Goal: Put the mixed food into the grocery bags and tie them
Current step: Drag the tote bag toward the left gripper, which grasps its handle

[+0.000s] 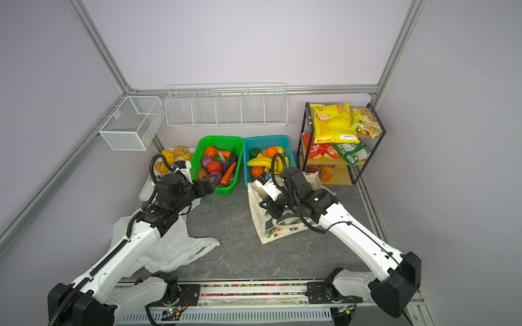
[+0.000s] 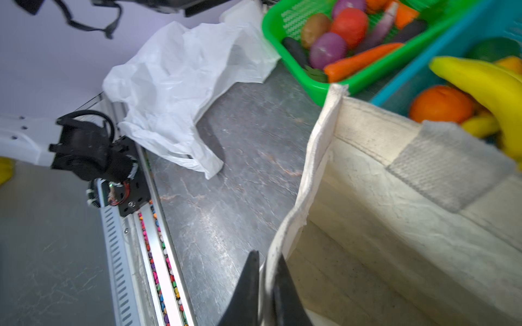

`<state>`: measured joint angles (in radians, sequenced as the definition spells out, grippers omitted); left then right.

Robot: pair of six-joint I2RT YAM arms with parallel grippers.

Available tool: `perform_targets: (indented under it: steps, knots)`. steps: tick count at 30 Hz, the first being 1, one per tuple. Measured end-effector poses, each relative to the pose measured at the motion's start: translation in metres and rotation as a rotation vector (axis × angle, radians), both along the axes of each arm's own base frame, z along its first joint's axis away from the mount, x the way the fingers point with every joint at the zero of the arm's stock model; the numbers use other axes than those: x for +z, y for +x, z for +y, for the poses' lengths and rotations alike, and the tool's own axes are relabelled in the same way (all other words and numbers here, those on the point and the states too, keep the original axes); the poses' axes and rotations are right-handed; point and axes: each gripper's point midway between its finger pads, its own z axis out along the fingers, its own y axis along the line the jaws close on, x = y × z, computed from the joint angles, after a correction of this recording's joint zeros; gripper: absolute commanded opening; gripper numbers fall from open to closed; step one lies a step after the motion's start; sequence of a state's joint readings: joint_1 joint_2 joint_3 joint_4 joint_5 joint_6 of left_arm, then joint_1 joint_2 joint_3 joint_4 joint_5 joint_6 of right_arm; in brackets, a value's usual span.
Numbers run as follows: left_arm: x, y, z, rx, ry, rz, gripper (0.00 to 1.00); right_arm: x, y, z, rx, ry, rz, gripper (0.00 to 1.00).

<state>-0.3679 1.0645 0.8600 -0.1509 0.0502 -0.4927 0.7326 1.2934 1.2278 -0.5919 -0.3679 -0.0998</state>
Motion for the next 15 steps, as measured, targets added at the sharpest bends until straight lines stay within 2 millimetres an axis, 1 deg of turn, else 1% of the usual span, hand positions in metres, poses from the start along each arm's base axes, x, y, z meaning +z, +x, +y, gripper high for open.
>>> perform_targets:
  steps: [1,3,4,5,7,9,12,15]
  knots:
    - [0.003,-0.001,0.001,0.000,-0.002,-0.005,0.93,0.001,-0.005,0.006,0.032,0.011,-0.002,0.48]
    - [0.009,-0.004,0.000,-0.008,-0.003,-0.018,0.92,0.004,-0.008,0.007,0.052,0.022,-0.012,0.60]
    - [0.013,-0.006,-0.003,-0.018,0.005,-0.029,0.91,0.007,-0.007,0.004,0.049,0.031,-0.020,0.66]
    - [0.017,-0.008,-0.007,-0.036,0.016,-0.041,0.90,0.011,-0.006,0.000,0.040,0.042,-0.027,0.70]
    - [0.025,-0.014,-0.022,-0.095,0.054,-0.072,0.89,0.023,-0.001,-0.016,0.002,0.083,-0.046,0.79]
    - [0.035,-0.021,-0.041,-0.174,0.099,-0.103,0.89,0.038,0.007,-0.037,-0.064,0.137,-0.069,0.85]
    - [0.056,-0.026,-0.073,-0.303,0.159,-0.153,0.89,0.067,0.022,-0.070,-0.181,0.225,-0.119,0.89]
    - [0.067,-0.026,-0.108,-0.440,0.232,-0.181,0.92,0.086,0.037,-0.094,-0.293,0.280,-0.160,0.91]
